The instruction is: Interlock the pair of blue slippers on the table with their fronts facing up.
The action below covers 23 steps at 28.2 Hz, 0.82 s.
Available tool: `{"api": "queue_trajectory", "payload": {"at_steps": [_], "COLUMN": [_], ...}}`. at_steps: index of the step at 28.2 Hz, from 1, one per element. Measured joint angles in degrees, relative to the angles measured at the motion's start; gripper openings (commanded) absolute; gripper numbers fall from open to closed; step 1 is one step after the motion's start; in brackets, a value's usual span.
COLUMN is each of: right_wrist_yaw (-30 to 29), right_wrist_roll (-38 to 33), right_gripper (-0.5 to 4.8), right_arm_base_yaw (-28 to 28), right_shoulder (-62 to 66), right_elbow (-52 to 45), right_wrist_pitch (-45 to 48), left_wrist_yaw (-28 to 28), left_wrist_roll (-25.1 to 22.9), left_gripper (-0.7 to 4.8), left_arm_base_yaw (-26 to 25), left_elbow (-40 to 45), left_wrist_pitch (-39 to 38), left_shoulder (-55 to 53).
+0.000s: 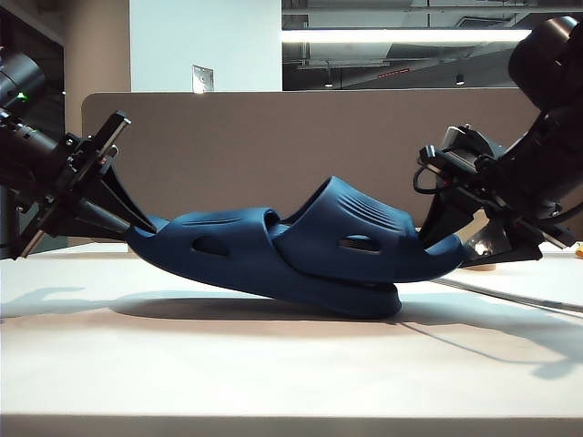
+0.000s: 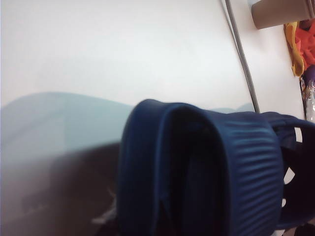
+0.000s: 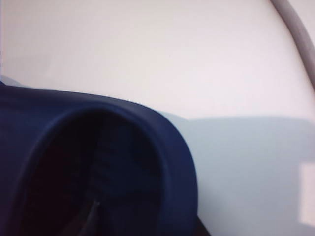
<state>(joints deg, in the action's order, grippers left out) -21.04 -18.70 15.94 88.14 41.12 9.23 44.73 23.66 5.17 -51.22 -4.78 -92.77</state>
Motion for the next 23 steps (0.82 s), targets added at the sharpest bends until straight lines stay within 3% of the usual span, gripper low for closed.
{"api": "queue_trajectory", "payload": {"at_steps": [11, 16, 23], "right_wrist_yaw": [-2.23, -3.45, -2.99], "right_wrist_roll": [0.81, 1.29, 4.22], "right_gripper": [2.18, 2.84, 2.83], "right_arm_base_yaw": [-3.23, -5.6, -8.39], "right_shoulder": [-0.26, -2.01, -2.16], "right_elbow": [0.07, 0.2, 0.26], "right_wrist_pitch": [0.76, 1.46, -0.68], "left_wrist_yaw": [-0.11, 0.2, -0.26], "left_wrist_roll": [-0.57, -1.64, -2.19], "left_gripper": [-0.02, -0.02, -0.02], "left_arm_base_yaw": [0.48, 0.72, 0.77], "left_elbow": [0.0, 0.0, 0.02], "left_wrist_pitch": [-1.03, -1.73, -1.99], "left_shoulder": [0.0, 0.0, -0.02]}}
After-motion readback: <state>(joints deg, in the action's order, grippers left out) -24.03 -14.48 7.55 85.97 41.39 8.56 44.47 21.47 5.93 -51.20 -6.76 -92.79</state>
